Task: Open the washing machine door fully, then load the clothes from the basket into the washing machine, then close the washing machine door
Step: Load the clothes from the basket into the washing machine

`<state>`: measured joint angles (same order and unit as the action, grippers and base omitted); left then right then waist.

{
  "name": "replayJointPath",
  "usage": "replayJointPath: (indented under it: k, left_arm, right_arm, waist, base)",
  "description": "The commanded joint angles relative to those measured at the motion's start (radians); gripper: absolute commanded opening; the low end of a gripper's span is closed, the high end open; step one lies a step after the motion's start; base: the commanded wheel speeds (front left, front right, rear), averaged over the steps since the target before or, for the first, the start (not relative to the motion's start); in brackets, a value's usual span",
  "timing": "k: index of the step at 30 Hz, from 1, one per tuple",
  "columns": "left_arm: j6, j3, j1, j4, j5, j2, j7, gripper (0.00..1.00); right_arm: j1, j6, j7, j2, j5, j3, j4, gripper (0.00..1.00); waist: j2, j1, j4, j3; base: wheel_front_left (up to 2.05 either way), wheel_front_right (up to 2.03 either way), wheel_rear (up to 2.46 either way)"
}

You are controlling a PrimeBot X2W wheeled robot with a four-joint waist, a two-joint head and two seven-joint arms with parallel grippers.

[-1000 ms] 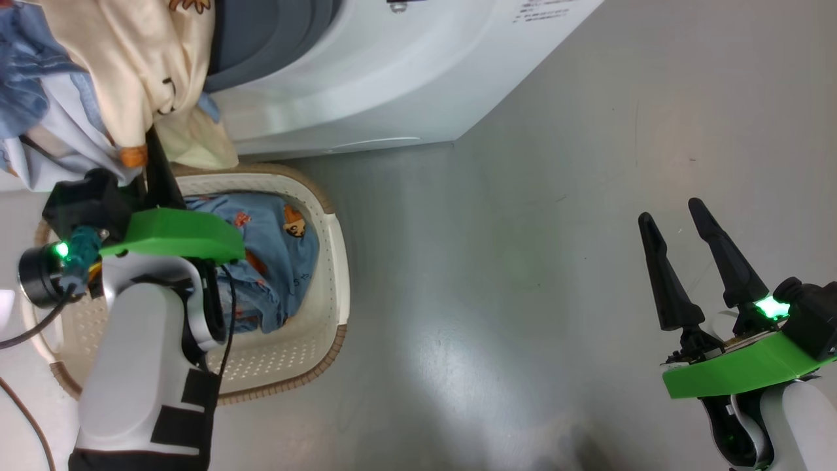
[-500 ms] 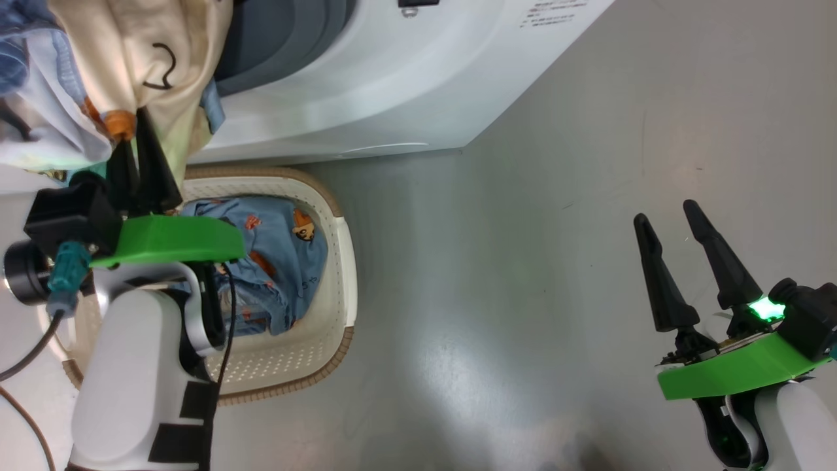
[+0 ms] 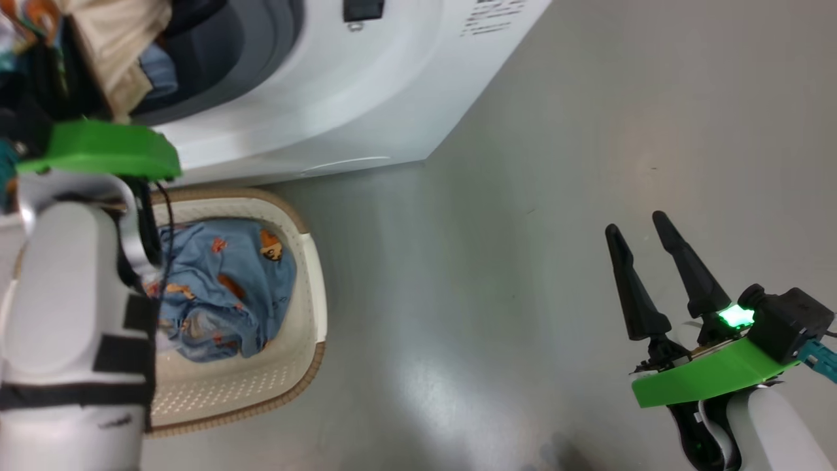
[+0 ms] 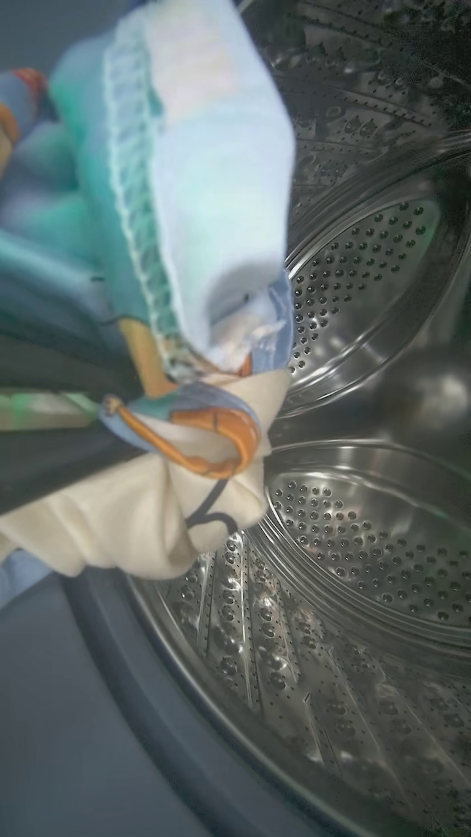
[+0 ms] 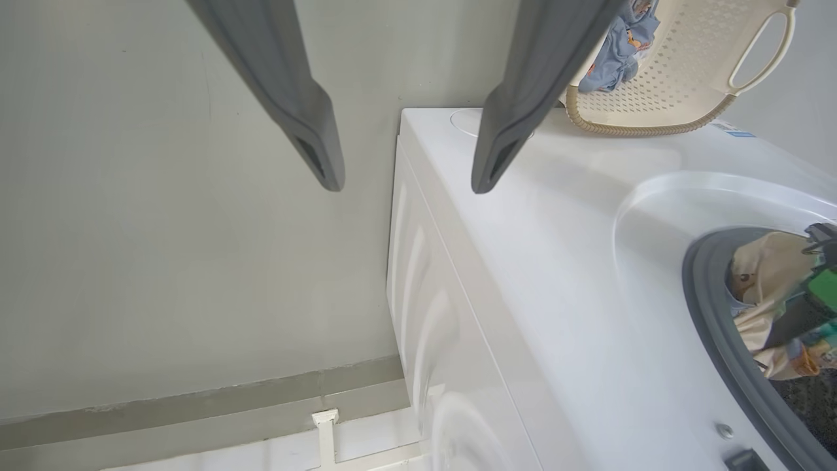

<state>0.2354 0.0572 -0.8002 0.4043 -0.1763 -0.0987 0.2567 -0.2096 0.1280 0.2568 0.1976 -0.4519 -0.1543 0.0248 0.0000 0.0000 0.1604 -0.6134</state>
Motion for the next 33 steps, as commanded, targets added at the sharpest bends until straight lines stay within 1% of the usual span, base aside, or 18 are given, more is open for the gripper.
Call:
replayJointPath:
  k: [1,5,6,10,17,28,33]
  left_arm:
    - [-0.005,-0.027,-0.036,0.009,0.017,-0.048,0.005,0.0]
    - [-0.014,-0.038,-0.123,0.111,0.017,-0.082,0.005,0.0]
    - [-0.014,-0.038,-0.123,0.111,0.017,-0.082,0.005,0.0]
    - [-0.019,-0.033,-0.199,0.205,0.03,-0.106,0.005,0.0]
    - [-0.028,-0.016,-0.323,0.34,0.057,-0.148,0.005,0.0]
    - [-0.058,-0.007,-0.507,0.442,0.079,-0.23,0.005,0.0]
    - [-0.059,-0.002,-0.561,0.489,0.091,-0.264,0.005,0.0]
  right_arm:
    - [0.03,0.003,0.005,0.002,-0.014,-0.026,-0.016,1.0]
    - [0.037,0.003,0.005,-0.003,-0.019,-0.039,-0.007,1.0]
    - [0.037,0.003,0.005,-0.003,-0.019,-0.039,-0.007,1.0]
    - [0.043,0.003,0.005,-0.005,-0.024,-0.051,-0.003,1.0]
    - [0.039,0.003,0.005,-0.005,-0.036,-0.08,0.007,1.0]
    - [0.03,0.003,0.005,-0.007,-0.055,-0.106,0.012,1.0]
    - [0.022,0.003,0.005,-0.004,-0.062,-0.118,0.012,1.0]
  waist:
    - [0.0,0.0,0.02,0.012]
    - [0.0,0.0,0.043,0.023]
    - [0.0,0.0,0.043,0.023]
    - [0.0,0.0,0.064,0.023]
    - [0.0,0.0,0.106,-0.001]
    - [0.0,0.0,0.162,-0.086]
    - [0.0,0.0,0.182,-0.109]
  base:
    - [0.0,0.0,0.0]
    - [0.0,0.0,0.0]
    - [0.0,0.0,0.0]
    - [0.0,0.0,0.0]
    - [0.0,0.0,0.0]
    - [0.0,0.0,0.0]
    - [0.0,0.0,0.0]
